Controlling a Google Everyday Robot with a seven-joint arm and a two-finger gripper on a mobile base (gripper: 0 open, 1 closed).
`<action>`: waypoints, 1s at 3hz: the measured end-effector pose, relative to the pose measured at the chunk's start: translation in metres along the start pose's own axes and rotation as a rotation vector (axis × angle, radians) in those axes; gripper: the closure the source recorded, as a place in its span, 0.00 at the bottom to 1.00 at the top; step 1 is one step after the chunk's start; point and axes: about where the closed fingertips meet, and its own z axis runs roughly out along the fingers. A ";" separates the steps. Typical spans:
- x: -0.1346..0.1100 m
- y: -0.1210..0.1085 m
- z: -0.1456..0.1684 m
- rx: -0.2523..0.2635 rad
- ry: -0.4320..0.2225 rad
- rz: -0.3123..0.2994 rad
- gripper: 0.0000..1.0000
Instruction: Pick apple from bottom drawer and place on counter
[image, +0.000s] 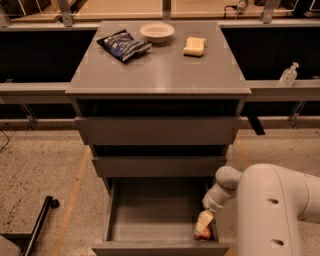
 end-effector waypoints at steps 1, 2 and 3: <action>0.007 -0.007 0.028 -0.025 0.047 0.023 0.00; 0.009 -0.008 0.035 -0.031 0.054 0.027 0.00; 0.012 -0.009 0.039 -0.020 0.087 0.037 0.00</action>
Offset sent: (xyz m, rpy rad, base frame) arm -0.0026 0.0031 -0.0300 -0.0334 0.0470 0.0035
